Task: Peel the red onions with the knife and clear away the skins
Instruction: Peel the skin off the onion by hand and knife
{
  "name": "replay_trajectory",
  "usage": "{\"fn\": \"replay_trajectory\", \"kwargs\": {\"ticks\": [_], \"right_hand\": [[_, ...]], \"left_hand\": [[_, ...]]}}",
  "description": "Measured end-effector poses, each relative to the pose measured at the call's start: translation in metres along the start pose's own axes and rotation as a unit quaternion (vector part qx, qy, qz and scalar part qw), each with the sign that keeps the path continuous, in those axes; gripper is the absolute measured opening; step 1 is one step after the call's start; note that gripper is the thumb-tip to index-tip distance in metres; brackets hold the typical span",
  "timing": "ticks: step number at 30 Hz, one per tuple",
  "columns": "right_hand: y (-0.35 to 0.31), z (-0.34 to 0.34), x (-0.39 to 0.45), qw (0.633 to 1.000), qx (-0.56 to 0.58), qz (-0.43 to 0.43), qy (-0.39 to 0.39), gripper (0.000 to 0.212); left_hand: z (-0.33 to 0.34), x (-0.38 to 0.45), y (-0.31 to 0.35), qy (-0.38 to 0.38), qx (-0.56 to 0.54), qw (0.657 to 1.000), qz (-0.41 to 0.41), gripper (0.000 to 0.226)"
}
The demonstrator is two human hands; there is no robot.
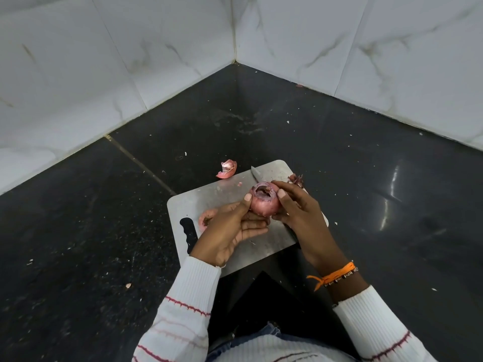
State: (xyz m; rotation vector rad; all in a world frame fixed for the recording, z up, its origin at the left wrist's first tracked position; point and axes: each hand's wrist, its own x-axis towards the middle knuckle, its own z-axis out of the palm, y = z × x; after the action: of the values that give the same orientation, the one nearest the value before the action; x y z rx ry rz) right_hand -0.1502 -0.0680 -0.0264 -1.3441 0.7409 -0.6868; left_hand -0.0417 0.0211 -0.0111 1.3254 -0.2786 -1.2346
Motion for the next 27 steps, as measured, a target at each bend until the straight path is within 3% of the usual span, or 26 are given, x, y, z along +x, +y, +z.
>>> {"fn": "replay_trajectory", "kwargs": {"ticks": [10,14,27], "right_hand": [[0.005,-0.001,-0.002,0.998,0.020,0.064,-0.010,0.014],[0.011,0.000,0.000,0.999,-0.001,0.041,0.010,0.013],[0.022,0.016,0.007,0.995,-0.080,0.009,0.054,0.017]], "left_hand": [[0.008,0.000,-0.005,0.021,-0.054,0.998,-0.027,0.025],[0.011,0.002,-0.008,0.003,-0.012,1.000,-0.010,0.032],[0.014,0.003,-0.011,0.023,-0.044,0.999,-0.013,0.032]]}}
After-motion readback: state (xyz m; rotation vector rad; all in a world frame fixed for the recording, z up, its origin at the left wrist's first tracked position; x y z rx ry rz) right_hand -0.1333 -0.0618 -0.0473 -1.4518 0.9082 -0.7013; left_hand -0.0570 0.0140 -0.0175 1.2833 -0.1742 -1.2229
